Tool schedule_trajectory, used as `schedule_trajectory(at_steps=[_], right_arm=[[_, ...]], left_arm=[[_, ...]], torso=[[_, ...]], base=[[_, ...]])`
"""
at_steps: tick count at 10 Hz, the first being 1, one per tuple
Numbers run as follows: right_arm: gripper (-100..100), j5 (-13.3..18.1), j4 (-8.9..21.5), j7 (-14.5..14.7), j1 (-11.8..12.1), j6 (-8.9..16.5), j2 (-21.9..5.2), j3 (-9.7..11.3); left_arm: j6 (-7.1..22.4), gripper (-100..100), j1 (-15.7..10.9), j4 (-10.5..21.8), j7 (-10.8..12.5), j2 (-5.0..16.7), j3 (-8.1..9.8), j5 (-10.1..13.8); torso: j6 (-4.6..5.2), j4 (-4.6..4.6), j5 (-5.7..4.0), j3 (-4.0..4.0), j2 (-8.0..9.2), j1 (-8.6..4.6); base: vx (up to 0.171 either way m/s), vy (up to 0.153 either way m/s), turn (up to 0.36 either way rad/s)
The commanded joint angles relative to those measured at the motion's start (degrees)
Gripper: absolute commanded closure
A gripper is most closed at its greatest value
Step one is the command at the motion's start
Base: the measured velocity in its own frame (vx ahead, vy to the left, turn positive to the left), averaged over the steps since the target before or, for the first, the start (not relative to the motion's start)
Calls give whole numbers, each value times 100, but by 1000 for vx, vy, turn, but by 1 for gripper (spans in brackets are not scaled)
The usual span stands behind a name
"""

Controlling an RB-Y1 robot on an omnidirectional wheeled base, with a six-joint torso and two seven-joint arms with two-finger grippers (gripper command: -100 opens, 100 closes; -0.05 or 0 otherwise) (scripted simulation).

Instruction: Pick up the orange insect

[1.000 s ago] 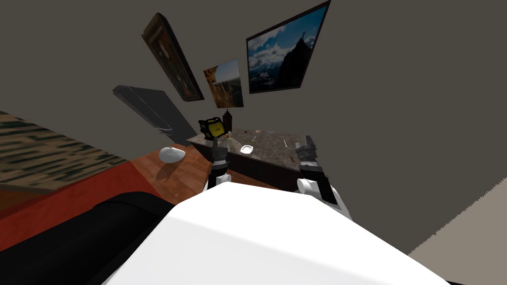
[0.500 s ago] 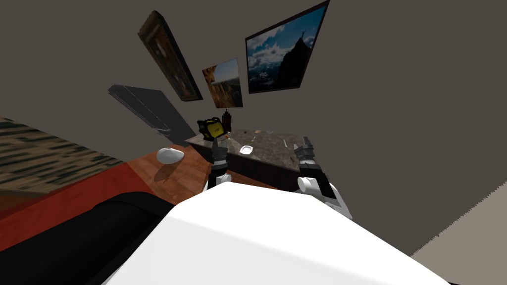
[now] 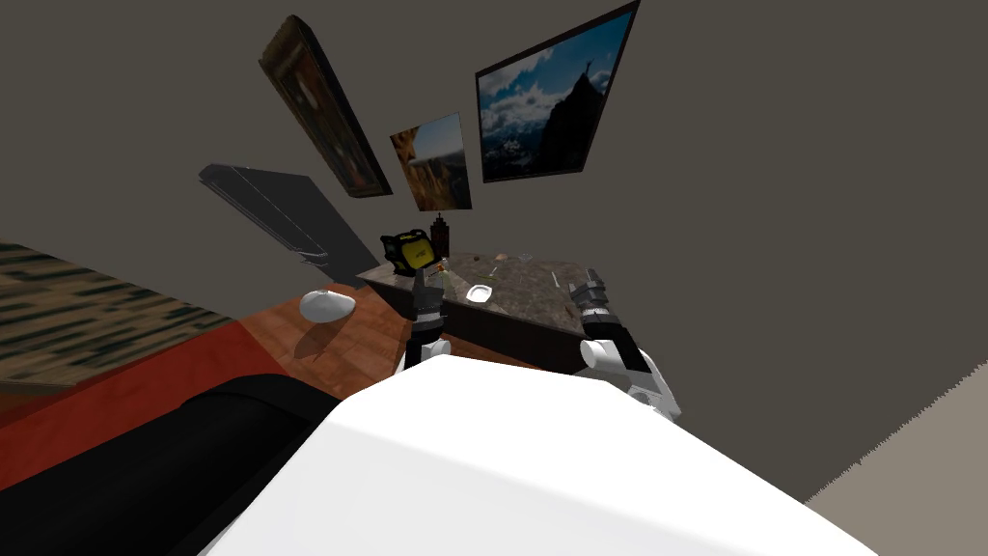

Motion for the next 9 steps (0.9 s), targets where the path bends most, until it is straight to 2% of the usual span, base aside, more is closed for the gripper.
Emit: schedule_trajectory(at_steps=[1,2,3,4,5,6,8,9], right_arm=[[-100,-36,33,-137,-27,248,-14,-15],[-100,-117,130,-385,-146,436,-57,-67],[-100,-117,130,-385,-146,587,-57,-67],[-100,-200,232,-640,-270,746,-101,-120],[-100,-200,232,-640,-270,925,-101,-120],[-100,-285,341,-888,-396,1089,-146,-175],[-100,-285,341,-900,-396,1291,-146,-175],[-100,-370,458,-1164,-525,1503,-191,-230]], left_arm=[[0,0,0,0,0,0,0,0],[0,0,0,0,0,0,0,0],[0,0,0,0,0,0,0,0],[0,0,0,0,0,0,0,0],[0,0,0,0,0,0,0,0],[0,0,0,0,0,0,0,0],[0,0,0,0,0,0,0,0],[0,0,0,0,0,0,0,0]], torso=[[0,0,0,0,0,0],[0,0,0,0,1,0],[0,0,0,-1,-1,1],[0,0,0,0,0,0],[0,0,0,0,0,0],[0,0,0,0,1,1],[0,0,0,0,1,0],[0,1,0,2,4,-1]], base=[[20,6,-18],[27,8,-38],[22,6,-18],[22,7,-33],[19,9,-19],[24,10,-37],[16,4,-8],[15,3,-30]])
